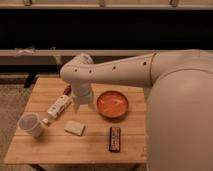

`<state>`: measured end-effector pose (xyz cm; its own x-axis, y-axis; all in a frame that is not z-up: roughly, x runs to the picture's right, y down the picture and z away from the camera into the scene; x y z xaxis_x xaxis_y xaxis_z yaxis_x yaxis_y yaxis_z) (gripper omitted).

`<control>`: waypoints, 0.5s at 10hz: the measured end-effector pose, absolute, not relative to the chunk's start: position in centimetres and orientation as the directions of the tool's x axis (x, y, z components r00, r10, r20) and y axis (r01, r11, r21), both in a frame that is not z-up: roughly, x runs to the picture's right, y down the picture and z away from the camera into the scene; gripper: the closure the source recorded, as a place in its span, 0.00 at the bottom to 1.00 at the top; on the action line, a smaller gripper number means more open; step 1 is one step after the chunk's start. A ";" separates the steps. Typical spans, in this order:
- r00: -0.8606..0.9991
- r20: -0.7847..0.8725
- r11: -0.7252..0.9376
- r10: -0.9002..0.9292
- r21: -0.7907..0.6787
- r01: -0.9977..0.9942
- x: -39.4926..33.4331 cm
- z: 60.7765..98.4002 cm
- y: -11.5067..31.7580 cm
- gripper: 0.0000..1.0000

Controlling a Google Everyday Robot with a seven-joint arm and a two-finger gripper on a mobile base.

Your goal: Push the eraser across the table

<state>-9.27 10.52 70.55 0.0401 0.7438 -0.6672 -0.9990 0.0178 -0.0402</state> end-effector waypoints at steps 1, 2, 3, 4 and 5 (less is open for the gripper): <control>0.023 -0.679 0.006 0.734 -0.026 -1.000 -8.2 70.6 11.1 0.35; -0.008 -0.692 -0.020 0.722 -0.009 -1.000 -6.5 71.0 12.1 0.35; -0.031 -0.707 -0.041 0.707 0.003 -0.999 -5.1 71.4 13.0 0.35; -0.051 -0.722 -0.062 0.690 0.012 -0.998 -4.1 72.2 14.1 0.35; -0.066 -0.735 -0.082 0.675 0.014 -0.997 -3.3 73.0 15.3 0.35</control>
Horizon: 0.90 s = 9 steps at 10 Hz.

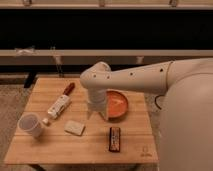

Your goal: Push the eraser across the table

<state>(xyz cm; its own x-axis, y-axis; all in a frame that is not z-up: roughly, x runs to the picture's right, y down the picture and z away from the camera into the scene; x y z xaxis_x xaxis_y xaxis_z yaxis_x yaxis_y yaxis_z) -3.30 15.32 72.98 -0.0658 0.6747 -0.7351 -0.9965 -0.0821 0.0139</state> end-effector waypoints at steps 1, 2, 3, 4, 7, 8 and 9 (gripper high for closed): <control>-0.087 -0.748 -0.104 0.658 0.024 -0.994 -2.0 73.8 16.5 0.35; -0.108 -0.758 -0.130 0.643 0.031 -0.991 -0.8 74.4 17.6 0.35; -0.130 -0.771 -0.160 0.623 0.038 -0.986 0.4 75.1 18.8 0.35; -0.149 -0.781 -0.182 0.607 0.046 -0.982 1.3 75.5 19.7 0.35; -0.182 -0.796 -0.235 0.577 0.051 -0.971 2.7 75.7 21.3 0.35; -0.179 -0.801 -0.246 0.571 0.041 -0.968 2.7 75.7 21.7 0.35; -0.172 -0.806 -0.251 0.567 0.030 -0.967 2.4 75.8 22.1 0.35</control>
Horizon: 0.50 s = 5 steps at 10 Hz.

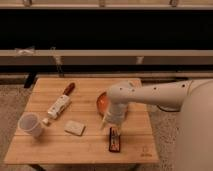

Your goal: Push the eraser across the table

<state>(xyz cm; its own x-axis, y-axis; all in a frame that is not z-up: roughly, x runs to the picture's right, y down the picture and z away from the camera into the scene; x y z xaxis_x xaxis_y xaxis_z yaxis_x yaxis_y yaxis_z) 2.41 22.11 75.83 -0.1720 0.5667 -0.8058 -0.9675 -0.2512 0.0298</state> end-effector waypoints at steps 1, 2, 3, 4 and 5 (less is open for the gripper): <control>-0.168 -0.809 -0.262 0.563 0.018 -0.965 2.3 75.9 22.6 0.35; -0.169 -0.810 -0.274 0.562 0.011 -0.962 2.3 76.0 22.8 0.35; -0.174 -0.811 -0.290 0.559 0.005 -0.957 2.5 76.0 23.2 0.35; -0.178 -0.812 -0.304 0.556 0.000 -0.953 2.9 76.0 23.5 0.35; -0.181 -0.811 -0.313 0.556 -0.002 -0.950 3.0 76.0 23.6 0.35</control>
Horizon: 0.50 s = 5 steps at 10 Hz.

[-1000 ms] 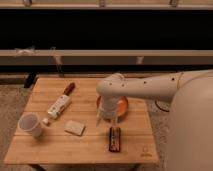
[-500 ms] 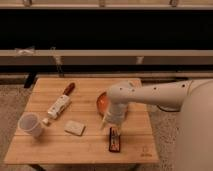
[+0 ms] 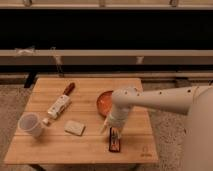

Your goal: Push the eraser across the table

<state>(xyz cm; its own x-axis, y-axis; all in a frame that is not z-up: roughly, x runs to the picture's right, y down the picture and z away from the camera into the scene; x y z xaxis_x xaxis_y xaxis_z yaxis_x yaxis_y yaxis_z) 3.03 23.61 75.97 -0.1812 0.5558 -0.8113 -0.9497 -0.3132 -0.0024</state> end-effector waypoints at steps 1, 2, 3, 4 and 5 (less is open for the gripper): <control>-0.187 -0.811 -0.325 0.554 -0.004 -0.946 3.4 75.9 23.8 0.35; -0.192 -0.812 -0.333 0.552 -0.004 -0.943 3.7 75.8 24.1 0.35; -0.193 -0.813 -0.337 0.550 -0.004 -0.942 3.7 75.8 24.3 0.35; -0.193 -0.813 -0.339 0.549 -0.006 -0.941 3.7 75.9 24.5 0.35; -0.194 -0.813 -0.341 0.549 -0.006 -0.940 3.8 76.0 24.8 0.35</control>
